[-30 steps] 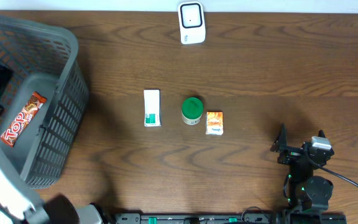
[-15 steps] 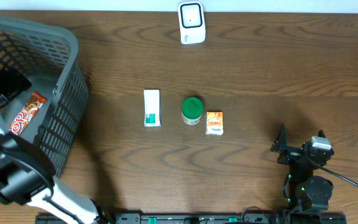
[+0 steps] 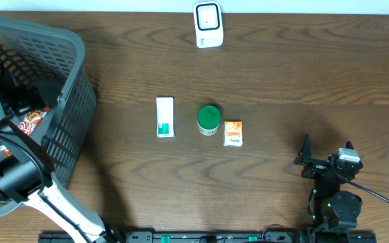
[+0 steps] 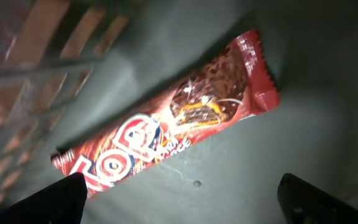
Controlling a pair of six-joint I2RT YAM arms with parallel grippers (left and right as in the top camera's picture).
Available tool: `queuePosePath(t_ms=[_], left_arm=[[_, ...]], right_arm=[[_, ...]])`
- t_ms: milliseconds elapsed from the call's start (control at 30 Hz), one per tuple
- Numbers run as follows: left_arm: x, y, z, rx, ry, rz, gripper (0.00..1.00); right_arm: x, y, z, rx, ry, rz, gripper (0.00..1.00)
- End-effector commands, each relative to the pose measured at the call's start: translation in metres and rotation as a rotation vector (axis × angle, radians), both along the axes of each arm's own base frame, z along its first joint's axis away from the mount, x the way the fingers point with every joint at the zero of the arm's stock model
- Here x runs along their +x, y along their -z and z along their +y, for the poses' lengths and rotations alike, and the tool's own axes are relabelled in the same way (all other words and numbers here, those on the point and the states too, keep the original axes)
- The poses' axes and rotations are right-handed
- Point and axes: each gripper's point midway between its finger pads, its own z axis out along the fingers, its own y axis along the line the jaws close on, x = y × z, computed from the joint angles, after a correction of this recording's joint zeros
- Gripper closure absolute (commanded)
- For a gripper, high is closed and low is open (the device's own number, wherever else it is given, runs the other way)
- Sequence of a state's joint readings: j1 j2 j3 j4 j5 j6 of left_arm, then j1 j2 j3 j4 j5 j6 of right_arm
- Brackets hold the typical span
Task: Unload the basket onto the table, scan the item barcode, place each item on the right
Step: 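Reach the left gripper into the basket and grasp the red TOP bar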
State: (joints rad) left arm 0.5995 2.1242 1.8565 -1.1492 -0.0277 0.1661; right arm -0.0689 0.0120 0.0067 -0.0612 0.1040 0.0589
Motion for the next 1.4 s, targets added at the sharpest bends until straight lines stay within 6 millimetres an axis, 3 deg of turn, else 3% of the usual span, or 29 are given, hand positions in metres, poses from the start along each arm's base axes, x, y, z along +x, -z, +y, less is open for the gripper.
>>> queuePosePath(t_ms=[0, 767, 967, 1067, 1367], left_arm=[[0.007, 0.005, -0.010, -0.055, 0.166, -0.025, 0.02], [-0.001, 0.065, -0.015, -0.049, 0.237, -0.020, 0.02], [0.000, 0.069, -0.010, -0.028, 0.232, -0.032, 0.02], [0.003, 0.067, 0.006, 0.040, 0.178, -0.040, 0.02], [0.014, 0.064, 0.015, 0.077, 0.174, -0.082, 0.02]], right_arm=[[0.000, 0.000, 0.003, -0.011, -0.013, 0.001, 0.01], [0.000, 0.000, 0.003, -0.011, -0.013, 0.001, 0.01], [0.000, 0.000, 0.003, -0.011, -0.014, 0.001, 0.01], [0.000, 0.000, 0.003, -0.011, -0.013, 0.001, 0.01], [0.000, 0.000, 0.003, -0.011, -0.013, 0.001, 0.01]])
